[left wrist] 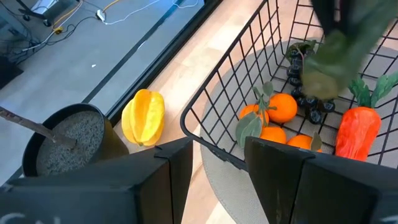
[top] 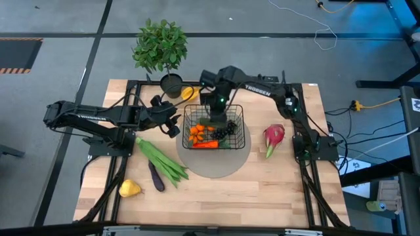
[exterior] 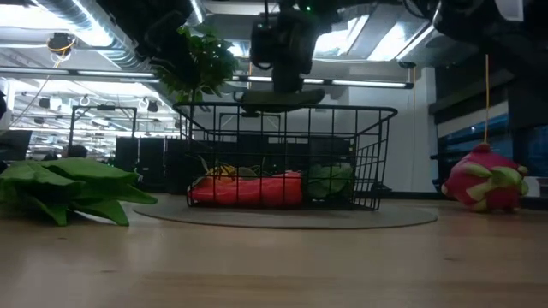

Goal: Build produce basket
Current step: Put the bell pepper into the black wire basket, then put the eggplant into the black wire basket

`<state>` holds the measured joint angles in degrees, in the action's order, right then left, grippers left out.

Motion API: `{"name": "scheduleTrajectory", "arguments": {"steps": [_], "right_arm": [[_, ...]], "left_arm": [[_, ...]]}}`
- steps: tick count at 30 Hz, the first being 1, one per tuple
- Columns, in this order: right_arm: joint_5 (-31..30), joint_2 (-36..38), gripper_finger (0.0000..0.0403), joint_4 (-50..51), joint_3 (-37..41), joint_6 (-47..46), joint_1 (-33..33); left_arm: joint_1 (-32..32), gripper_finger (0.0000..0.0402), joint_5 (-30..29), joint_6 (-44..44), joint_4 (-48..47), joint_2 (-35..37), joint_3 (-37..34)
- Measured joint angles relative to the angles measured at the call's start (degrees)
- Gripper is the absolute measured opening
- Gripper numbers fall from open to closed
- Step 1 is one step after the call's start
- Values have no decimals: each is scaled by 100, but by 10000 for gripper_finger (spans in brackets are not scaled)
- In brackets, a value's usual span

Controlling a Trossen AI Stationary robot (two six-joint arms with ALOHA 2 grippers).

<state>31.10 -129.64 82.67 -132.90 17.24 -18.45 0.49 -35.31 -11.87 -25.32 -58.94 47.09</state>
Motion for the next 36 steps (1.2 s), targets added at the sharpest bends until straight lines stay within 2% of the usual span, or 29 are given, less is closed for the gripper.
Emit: {"name": "scheduleTrajectory", "arguments": {"steps": [3, 8, 14, 23, 29, 33, 36], "right_arm": [[-511, 0, 17, 5, 0, 273, 209], [-2079, 0, 18, 101, 0, 209, 401], [-3557, 0, 31, 323, 0, -629, 448], [-3601, 0, 98, 282, 0, -498, 445], [-3603, 0, 104, 605, -2, -859, 445], [-3581, 17, 104, 711, -2, -1527, 445], [-3480, 149, 104, 730, -2, -1542, 457]], "left_arm": [[-4, 135, 0, -6, 0, 1, 0], [-7, 135, 0, -16, 0, 2, 0], [-7, 135, 0, -17, 0, 2, 0], [-7, 135, 1, -49, -1, 0, 0], [-7, 135, 10, -133, -48, 0, 0], [-7, 135, 113, -362, -428, 0, -2], [-7, 135, 116, -626, -705, 0, -2]]}}
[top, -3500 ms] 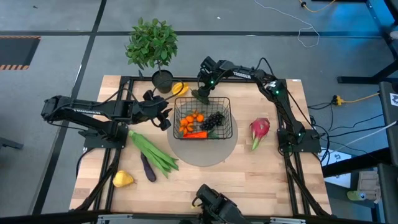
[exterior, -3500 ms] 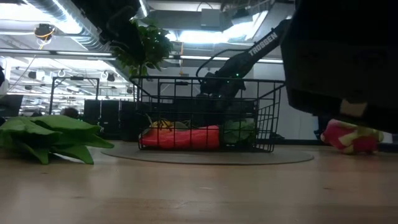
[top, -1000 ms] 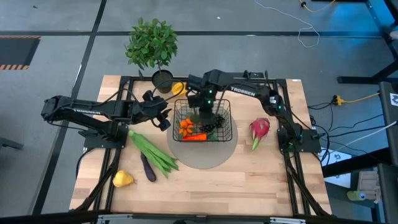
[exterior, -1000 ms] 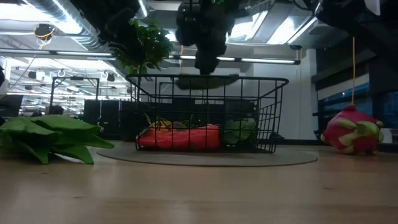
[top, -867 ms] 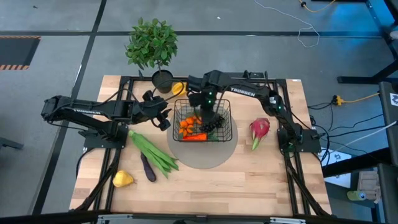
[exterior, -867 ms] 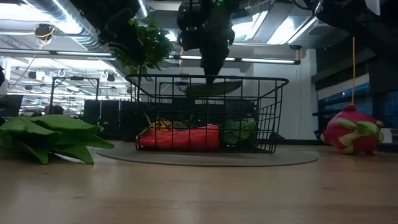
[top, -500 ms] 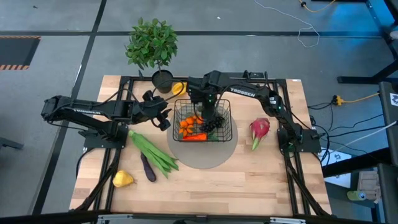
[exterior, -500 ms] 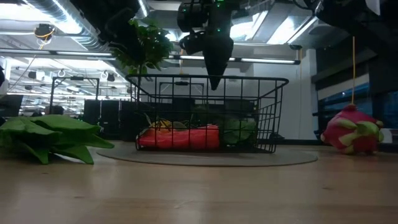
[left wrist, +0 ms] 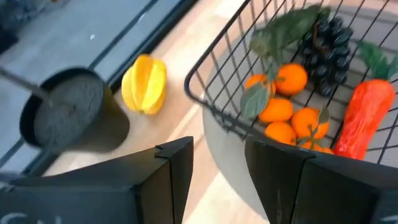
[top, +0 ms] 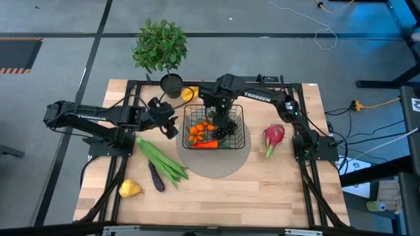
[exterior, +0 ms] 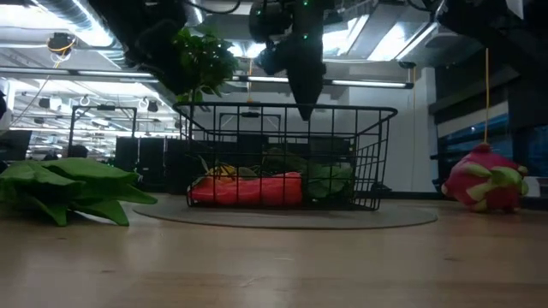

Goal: Build produce basket
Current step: Put the eggplant into the black wire basket

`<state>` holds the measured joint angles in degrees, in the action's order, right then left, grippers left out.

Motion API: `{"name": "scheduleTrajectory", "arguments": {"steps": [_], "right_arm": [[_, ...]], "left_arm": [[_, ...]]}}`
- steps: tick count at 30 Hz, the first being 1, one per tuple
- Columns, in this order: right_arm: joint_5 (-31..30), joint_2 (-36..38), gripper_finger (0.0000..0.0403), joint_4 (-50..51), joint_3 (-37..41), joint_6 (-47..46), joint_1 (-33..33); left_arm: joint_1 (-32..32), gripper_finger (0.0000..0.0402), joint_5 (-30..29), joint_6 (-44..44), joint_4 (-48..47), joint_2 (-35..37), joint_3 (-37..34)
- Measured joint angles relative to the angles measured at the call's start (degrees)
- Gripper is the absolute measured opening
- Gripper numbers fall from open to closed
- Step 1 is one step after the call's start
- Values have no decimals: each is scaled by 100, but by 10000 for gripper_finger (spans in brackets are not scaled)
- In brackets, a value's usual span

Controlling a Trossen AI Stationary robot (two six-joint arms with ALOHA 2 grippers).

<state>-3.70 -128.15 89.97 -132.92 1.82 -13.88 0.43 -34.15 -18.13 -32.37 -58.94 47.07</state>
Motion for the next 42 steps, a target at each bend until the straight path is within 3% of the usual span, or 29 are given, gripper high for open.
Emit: {"name": "scheduleTrajectory", "arguments": {"steps": [11, 16, 24, 32, 37, 42], "right_arm": [[324, 1350, 104, -4, 196, -201, 182], [251, 2536, 104, -90, 1337, -653, 525], [-649, 4160, 104, -1287, 3842, -2329, 1326], [-831, 4750, 104, -2135, 5367, -2745, 1728], [-818, 4742, 104, -2375, 5914, -2920, 1763], [-784, 4736, 104, -2400, 6324, -3569, 1773]], "left_arm": [[-177, 135, 237, -584, -549, 0, -2], [-523, 135, 805, -713, -970, 0, -2], [-1087, 135, 1216, -1228, -1322, 9, -2], [-1546, 135, 3027, -3411, -1689, 37, -2], [-1811, 135, 3181, -5079, -1901, -80, -2], [-2202, 135, 3214, -6142, -2184, -118, -2]]}}
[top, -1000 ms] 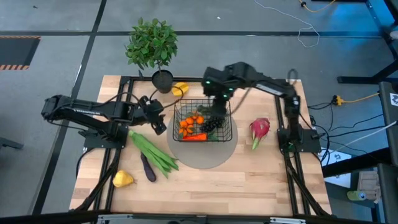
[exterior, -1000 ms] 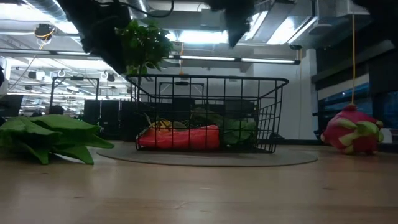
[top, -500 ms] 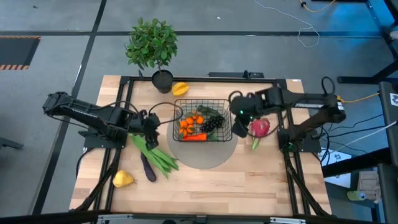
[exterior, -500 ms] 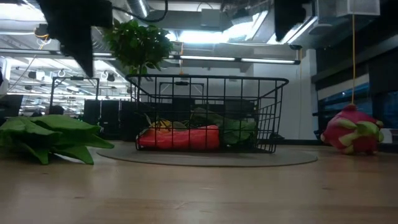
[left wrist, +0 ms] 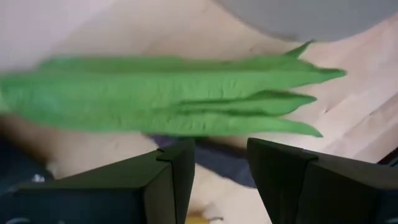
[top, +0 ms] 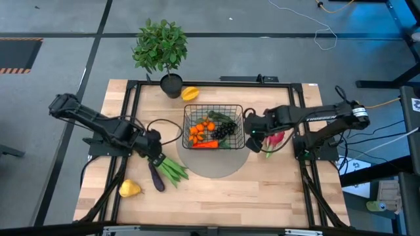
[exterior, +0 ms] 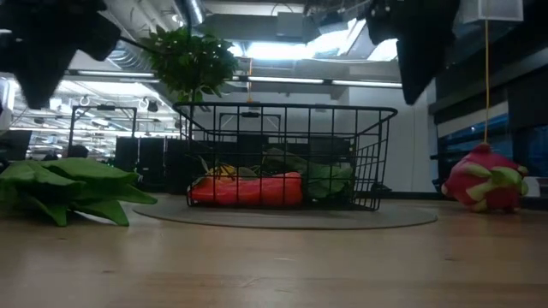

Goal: Build produce basket
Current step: Put the eggplant into the black wire basket

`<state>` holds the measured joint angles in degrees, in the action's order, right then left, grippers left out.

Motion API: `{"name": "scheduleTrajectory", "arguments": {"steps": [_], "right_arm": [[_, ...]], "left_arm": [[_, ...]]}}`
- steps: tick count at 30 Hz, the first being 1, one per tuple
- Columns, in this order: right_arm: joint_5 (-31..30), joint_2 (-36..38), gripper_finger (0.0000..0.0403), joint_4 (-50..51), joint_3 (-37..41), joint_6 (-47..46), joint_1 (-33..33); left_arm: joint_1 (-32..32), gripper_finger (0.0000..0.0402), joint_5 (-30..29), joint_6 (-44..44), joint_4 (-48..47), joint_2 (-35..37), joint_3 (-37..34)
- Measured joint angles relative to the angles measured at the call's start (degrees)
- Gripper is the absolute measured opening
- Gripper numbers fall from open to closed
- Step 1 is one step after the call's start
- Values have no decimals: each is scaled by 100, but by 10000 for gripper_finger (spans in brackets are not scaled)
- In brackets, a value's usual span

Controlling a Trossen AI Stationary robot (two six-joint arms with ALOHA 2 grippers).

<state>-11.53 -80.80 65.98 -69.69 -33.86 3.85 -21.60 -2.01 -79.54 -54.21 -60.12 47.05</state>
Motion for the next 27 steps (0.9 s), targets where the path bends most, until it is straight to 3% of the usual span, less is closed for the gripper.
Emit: {"name": "scheduleTrajectory", "arguments": {"steps": [7, 12, 19, 27], "right_arm": [[-18, -9, 104, 19, 355, -796, 307], [-79, -9, 104, -13, 465, -956, 603], [-96, -9, 104, -235, 465, -804, 812], [-233, -9, 104, -254, 463, -756, 960]], "left_arm": [[-596, 135, -48, -1582, -59, -225, 0], [-898, 135, 16, -2802, -65, -799, 0], [-1000, 135, -54, -3765, 196, -1623, 0], [-1094, 135, 526, -4508, 433, -2379, 0]]}}
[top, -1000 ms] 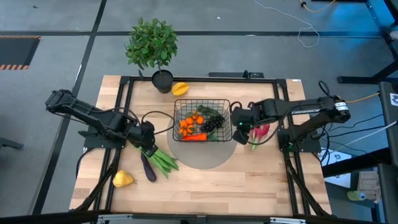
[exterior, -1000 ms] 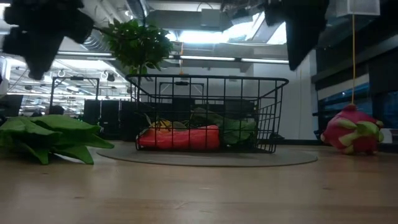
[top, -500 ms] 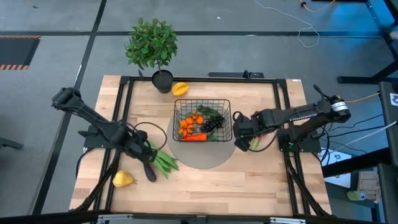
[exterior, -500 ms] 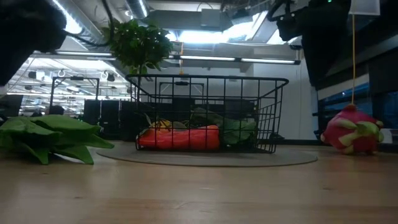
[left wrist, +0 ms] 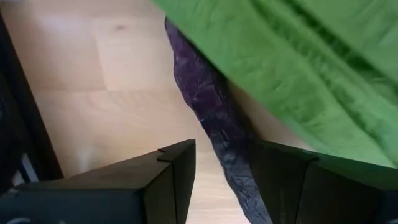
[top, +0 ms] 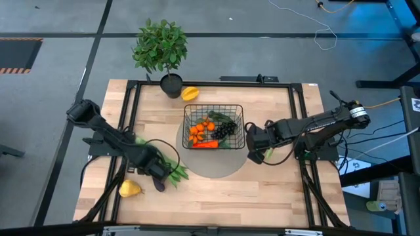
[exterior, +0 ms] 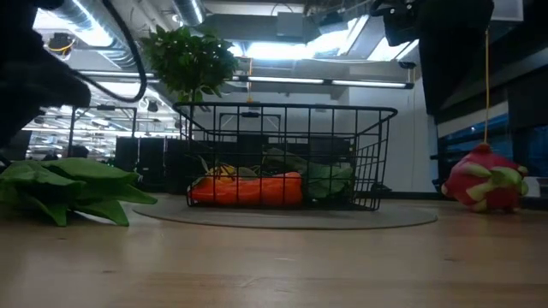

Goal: Build produce basket
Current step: Put the eggplant into the black wire basket

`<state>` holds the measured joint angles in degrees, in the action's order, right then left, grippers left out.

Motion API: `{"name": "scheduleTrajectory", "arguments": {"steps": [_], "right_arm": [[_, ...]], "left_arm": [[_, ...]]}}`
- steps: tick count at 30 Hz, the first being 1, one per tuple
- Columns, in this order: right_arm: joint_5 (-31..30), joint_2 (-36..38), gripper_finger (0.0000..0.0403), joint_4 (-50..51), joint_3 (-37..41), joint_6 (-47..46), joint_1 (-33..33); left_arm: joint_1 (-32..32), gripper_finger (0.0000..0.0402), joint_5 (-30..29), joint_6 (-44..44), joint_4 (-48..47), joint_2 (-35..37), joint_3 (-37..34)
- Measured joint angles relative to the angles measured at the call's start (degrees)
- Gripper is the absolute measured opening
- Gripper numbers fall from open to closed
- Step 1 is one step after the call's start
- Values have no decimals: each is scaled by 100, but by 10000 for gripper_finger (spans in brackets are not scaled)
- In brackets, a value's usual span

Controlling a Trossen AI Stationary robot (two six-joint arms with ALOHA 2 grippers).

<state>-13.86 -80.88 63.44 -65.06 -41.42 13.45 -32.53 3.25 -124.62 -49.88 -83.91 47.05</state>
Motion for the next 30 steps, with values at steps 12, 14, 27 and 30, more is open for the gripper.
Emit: {"name": "scheduleTrajectory", "arguments": {"steps": [12, 14, 27, 30], "right_arm": [[-18, 0, 104, -13, -2, 272, 73], [-18, 0, 104, -37, -2, 272, 73], [-9, 0, 104, -112, -4, 270, 73], [-9, 0, 104, -119, -4, 270, 73]], "left_arm": [[-325, 135, 41, -392, 487, -412, 5], [-412, 135, 152, -413, 467, -495, -6], [-798, 134, 93, -177, 569, -995, 31], [-800, 118, -108, 211, 563, -957, 19]]}}
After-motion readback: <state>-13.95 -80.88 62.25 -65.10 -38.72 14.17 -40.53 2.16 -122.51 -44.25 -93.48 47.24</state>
